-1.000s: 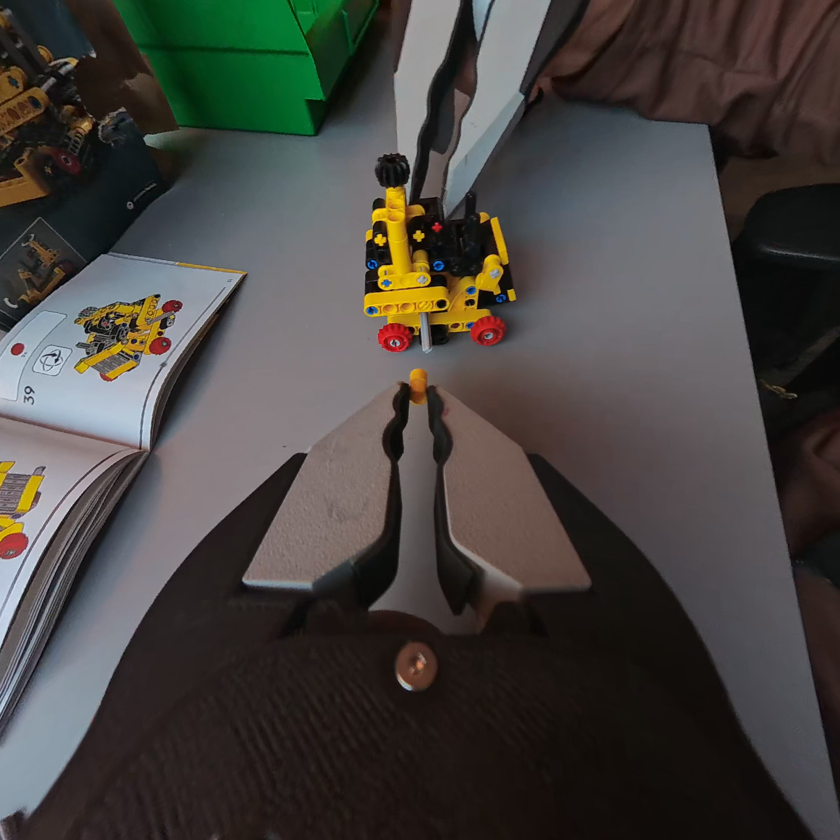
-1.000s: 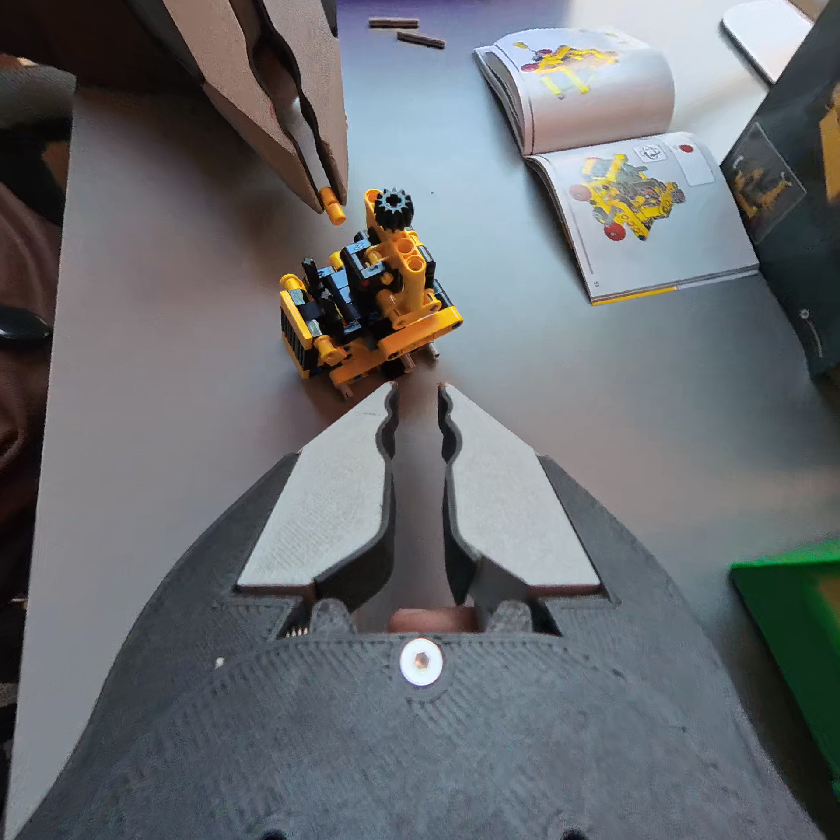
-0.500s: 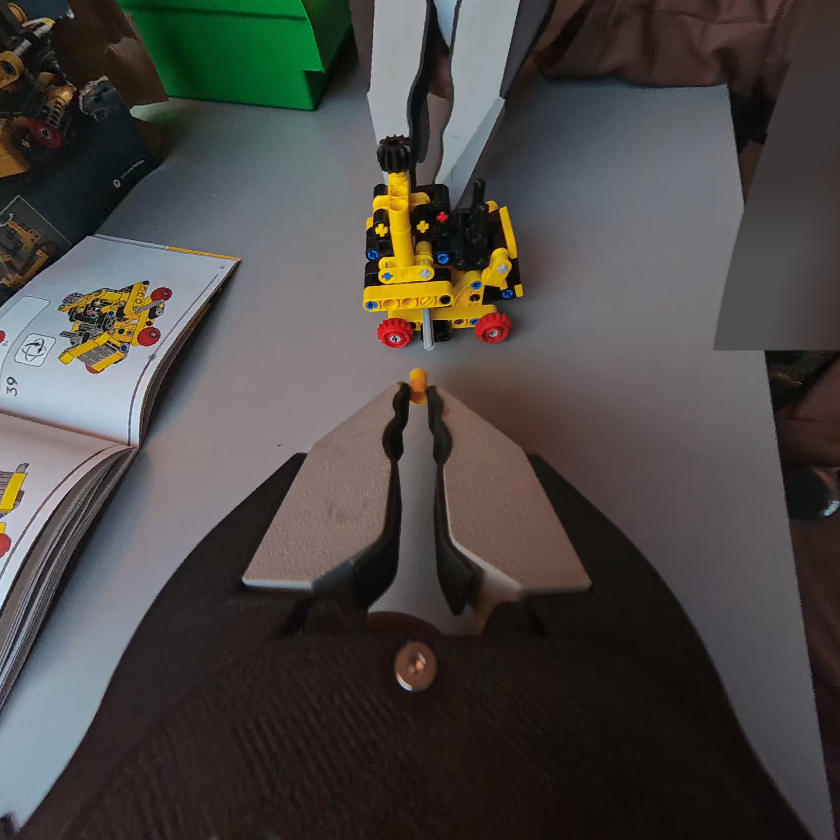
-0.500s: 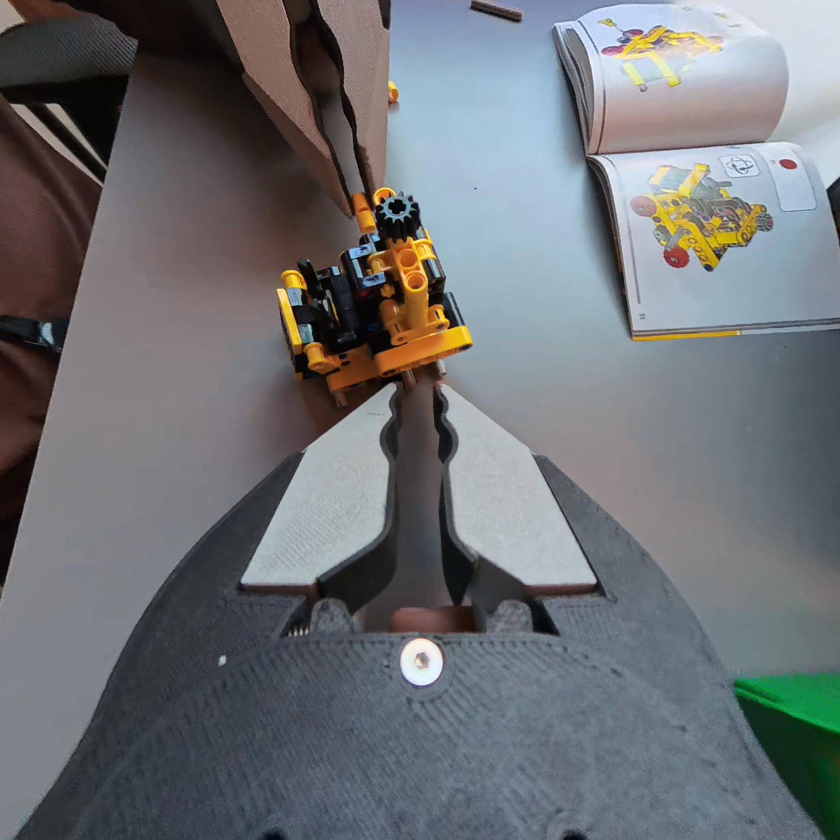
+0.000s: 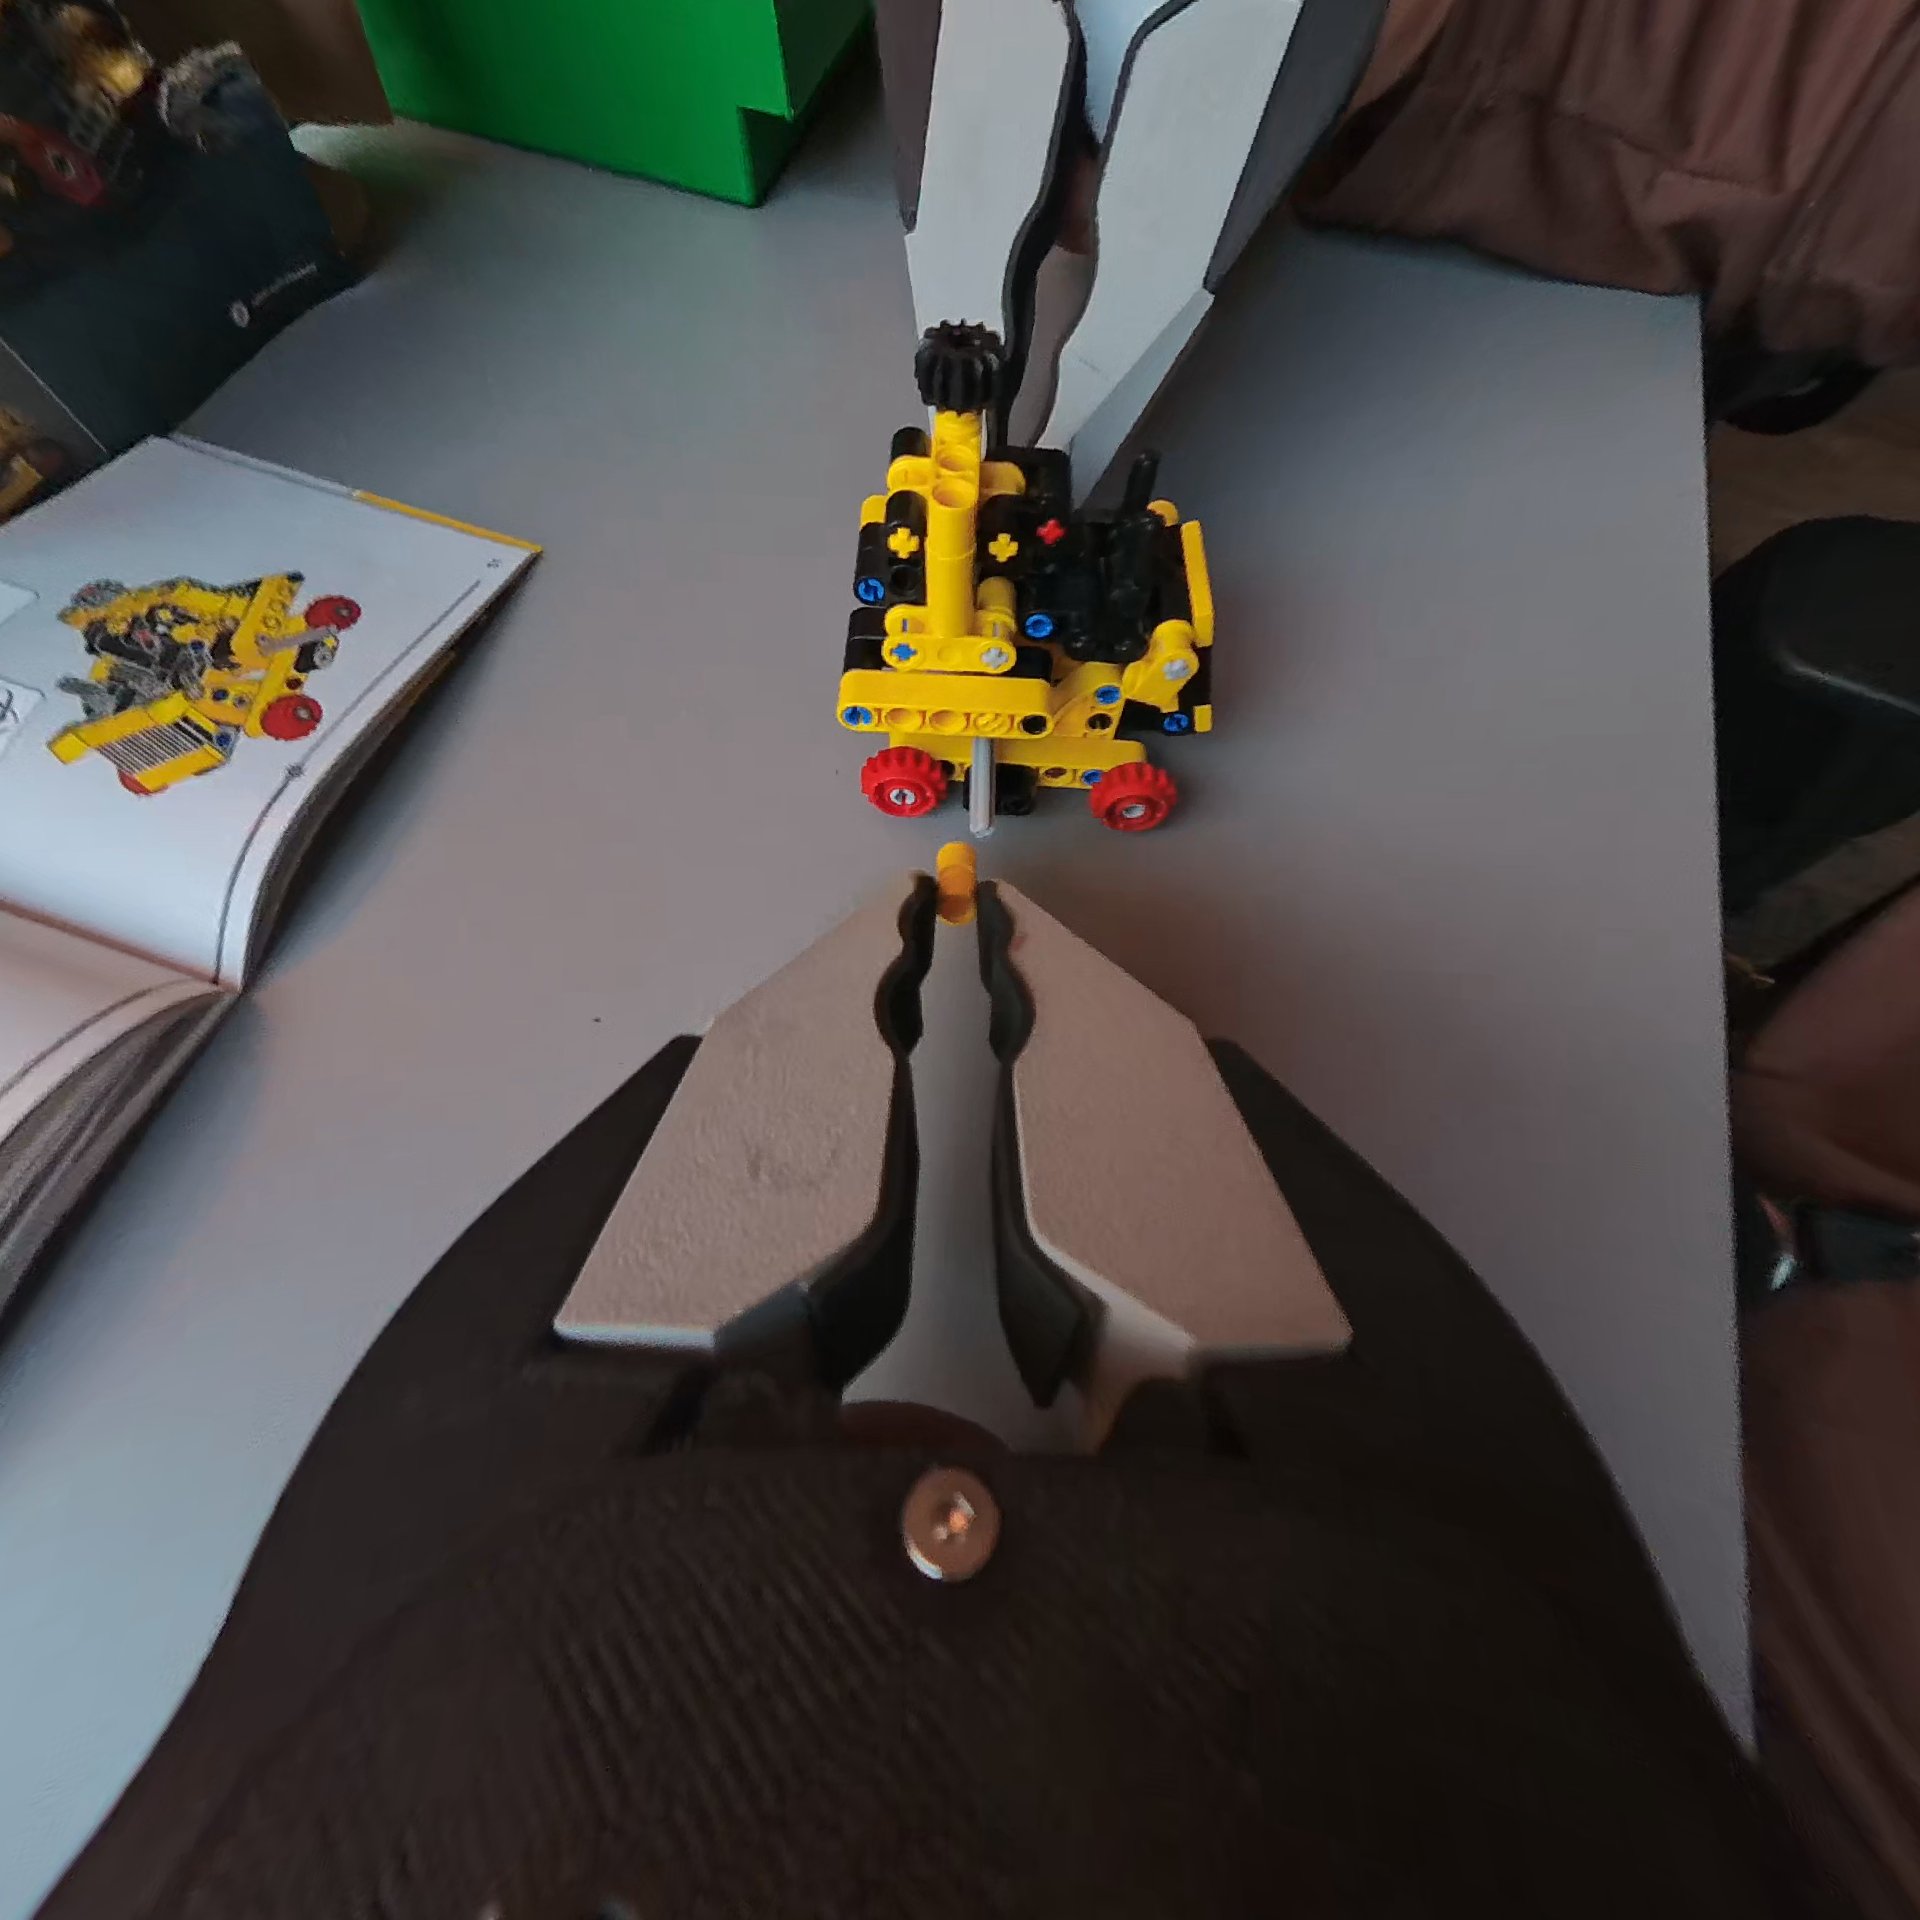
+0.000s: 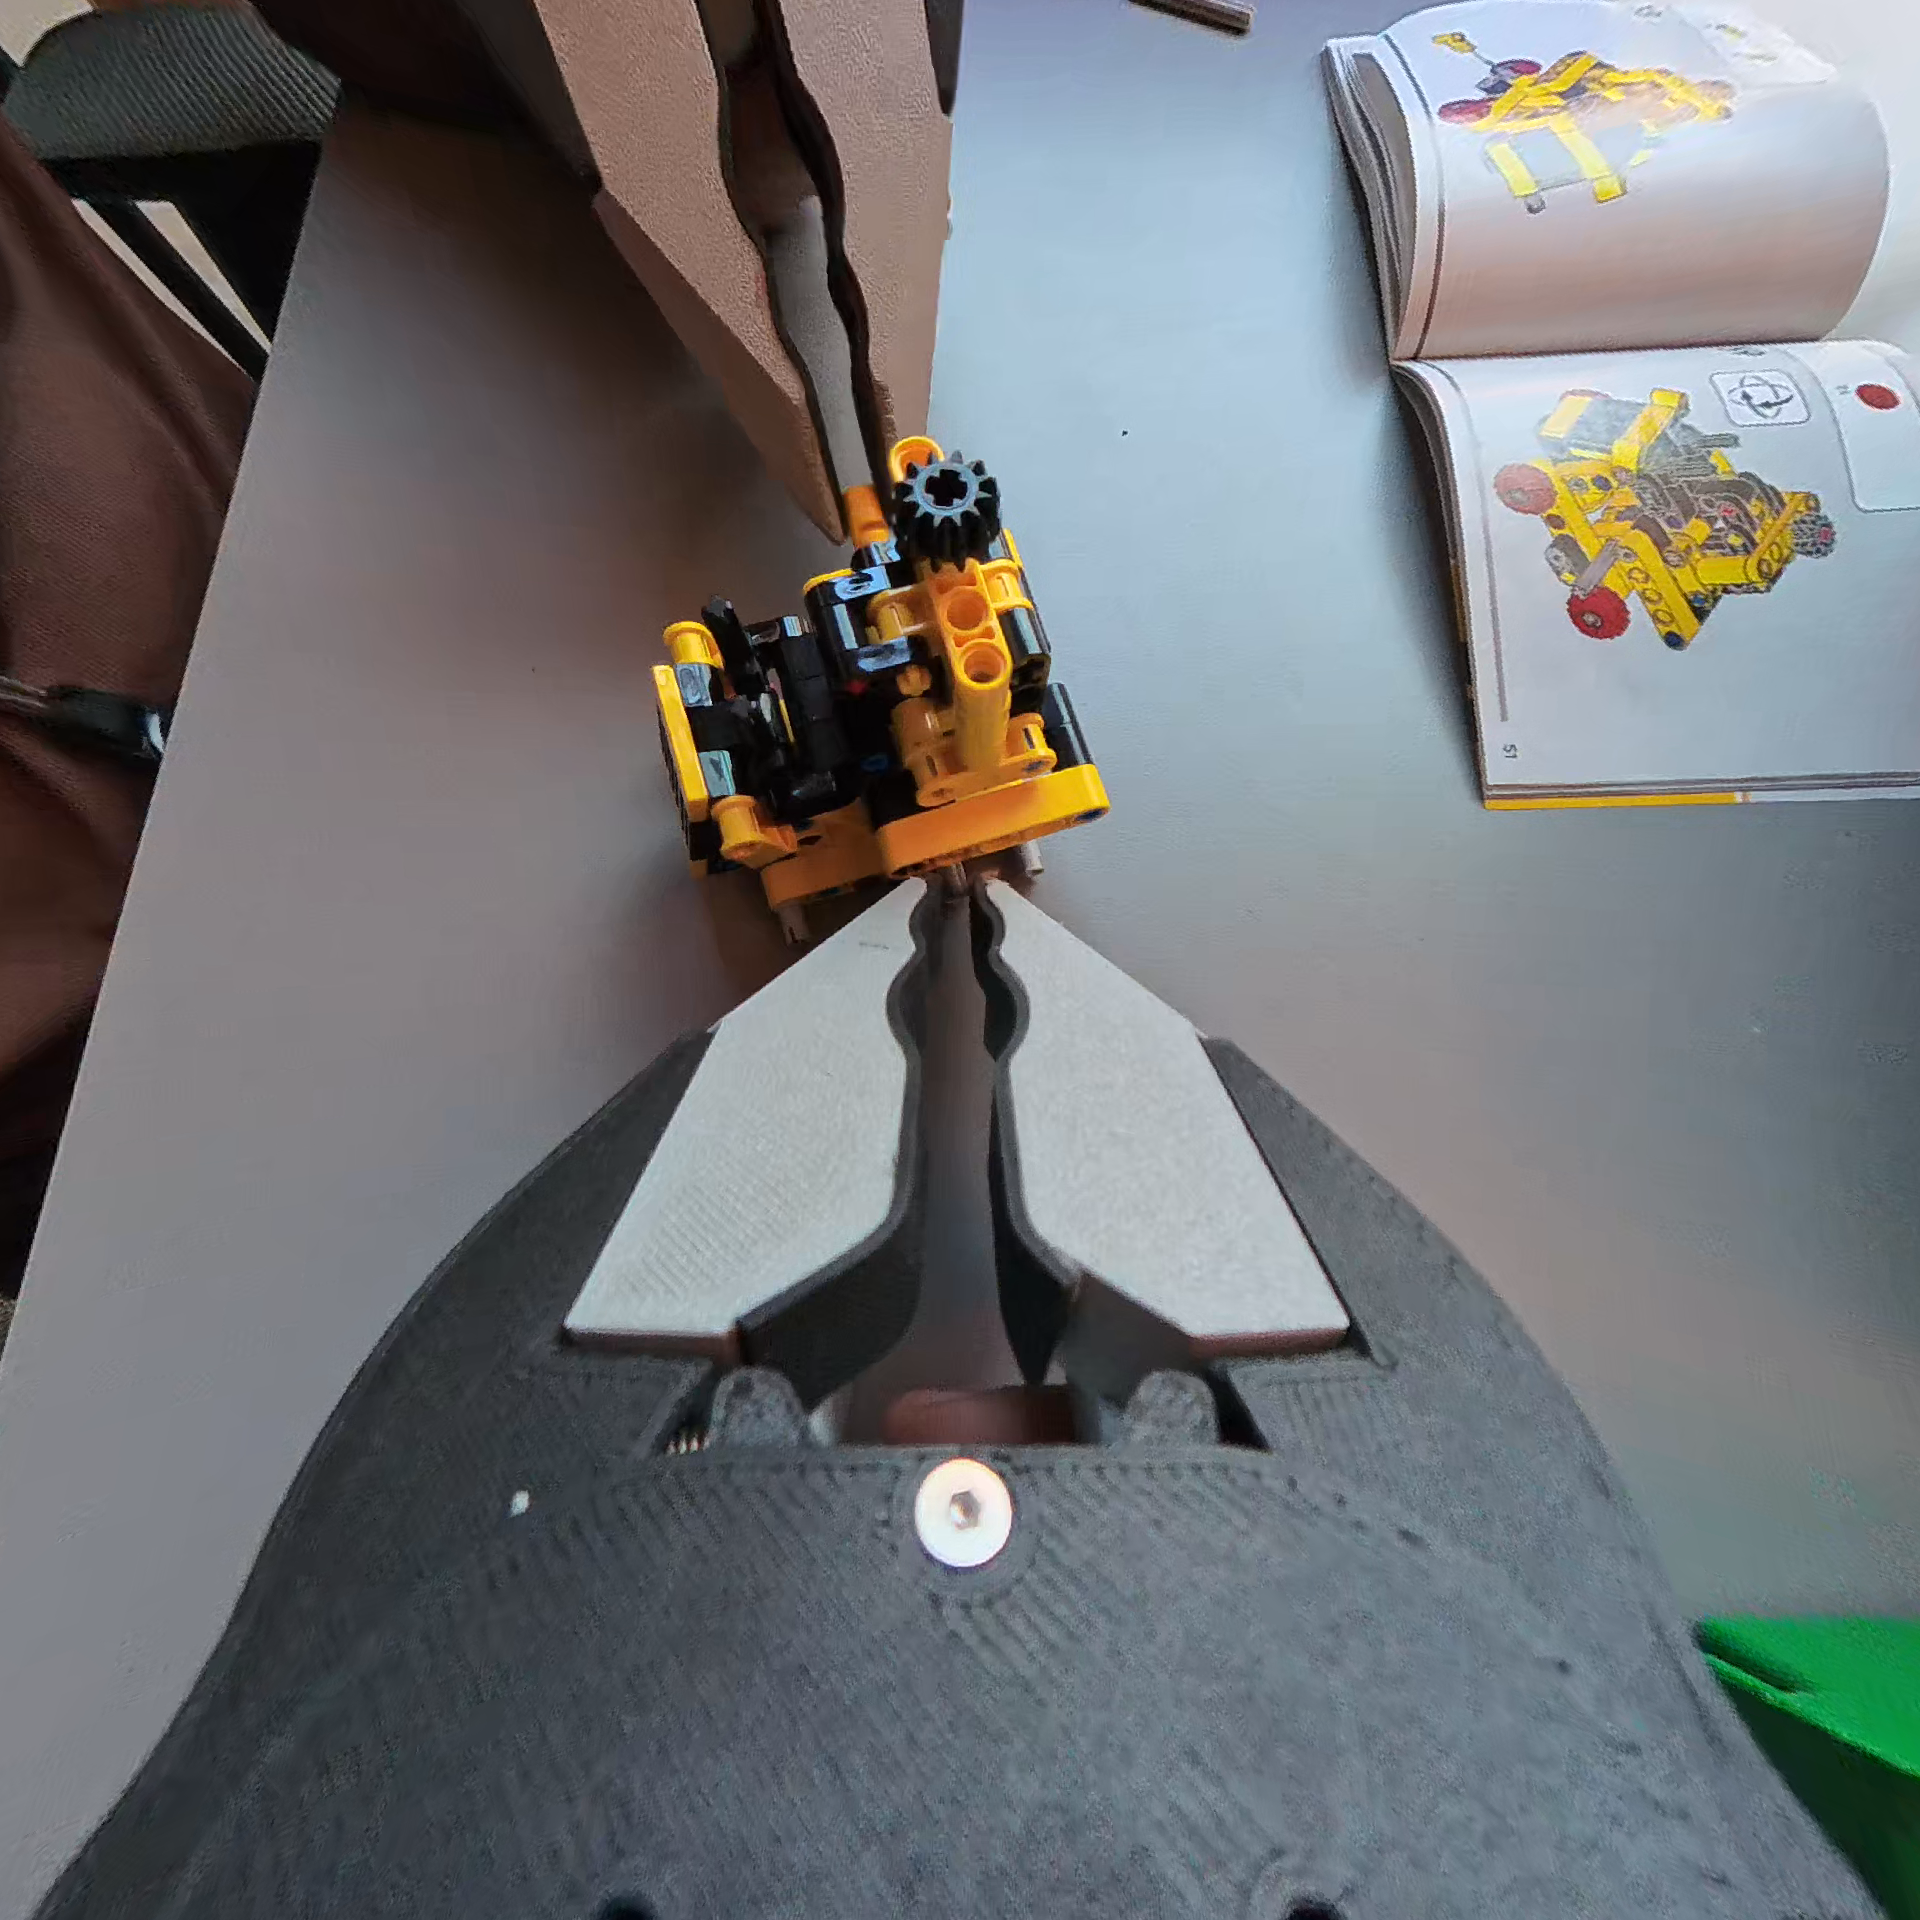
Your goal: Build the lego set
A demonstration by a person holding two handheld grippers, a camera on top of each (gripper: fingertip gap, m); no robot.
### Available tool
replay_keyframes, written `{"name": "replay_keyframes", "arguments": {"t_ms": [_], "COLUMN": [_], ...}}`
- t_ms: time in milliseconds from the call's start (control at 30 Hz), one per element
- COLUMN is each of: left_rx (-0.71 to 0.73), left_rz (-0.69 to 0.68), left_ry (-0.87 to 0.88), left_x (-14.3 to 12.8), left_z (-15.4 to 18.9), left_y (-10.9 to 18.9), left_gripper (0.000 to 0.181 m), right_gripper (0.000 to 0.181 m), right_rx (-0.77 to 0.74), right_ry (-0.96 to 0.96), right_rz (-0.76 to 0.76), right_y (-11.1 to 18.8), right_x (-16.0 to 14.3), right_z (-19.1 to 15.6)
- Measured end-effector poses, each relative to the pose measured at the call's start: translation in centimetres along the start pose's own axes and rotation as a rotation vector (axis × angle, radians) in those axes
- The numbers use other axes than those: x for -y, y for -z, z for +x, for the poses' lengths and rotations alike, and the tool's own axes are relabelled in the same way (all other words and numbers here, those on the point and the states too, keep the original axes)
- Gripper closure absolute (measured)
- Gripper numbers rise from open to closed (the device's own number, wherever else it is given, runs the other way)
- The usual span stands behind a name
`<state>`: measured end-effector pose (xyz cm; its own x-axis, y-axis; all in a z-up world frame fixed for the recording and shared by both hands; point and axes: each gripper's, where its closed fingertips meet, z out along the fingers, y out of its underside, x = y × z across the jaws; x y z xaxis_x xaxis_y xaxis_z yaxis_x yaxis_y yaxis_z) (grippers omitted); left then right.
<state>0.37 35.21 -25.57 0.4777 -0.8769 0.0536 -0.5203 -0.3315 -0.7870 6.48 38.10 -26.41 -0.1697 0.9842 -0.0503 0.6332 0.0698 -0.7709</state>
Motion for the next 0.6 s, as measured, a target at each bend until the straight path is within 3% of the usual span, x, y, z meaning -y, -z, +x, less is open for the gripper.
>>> {"name": "replay_keyframes", "arguments": {"t_ms": [33,167,433,500,600], "left_rx": [0.013,0.05,-0.038,-0.044,-0.069], "left_rz": [0.002,0.013,0.038,0.061,0.151], "left_ry": [0.015,0.004,0.049,0.038,0.034], "left_x": [0.0,0.1,0.5,0.7,1.7], "left_z": [0.0,-0.2,0.1,0.3,0.9], "left_y": [0.1,0.2,0.4,0.7,1.6], "left_gripper": [0.176,0.176,0.176,0.176,0.176], "right_gripper": [0.179,0.179,0.178,0.175,0.174], "right_rx": [0.002,0.012,0.001,-0.039,-0.137], "right_ry": [-0.001,-0.012,-0.011,-0.01,-0.007], "right_rz": [-0.003,-0.002,-0.014,-0.034,0.066], "right_y": [0.0,0.0,0.1,0.9,3.6], "right_x": [0.0,0.0,-0.3,-0.7,0.8], "right_z": [0.0,0.0,0.0,0.5,1.2]}}
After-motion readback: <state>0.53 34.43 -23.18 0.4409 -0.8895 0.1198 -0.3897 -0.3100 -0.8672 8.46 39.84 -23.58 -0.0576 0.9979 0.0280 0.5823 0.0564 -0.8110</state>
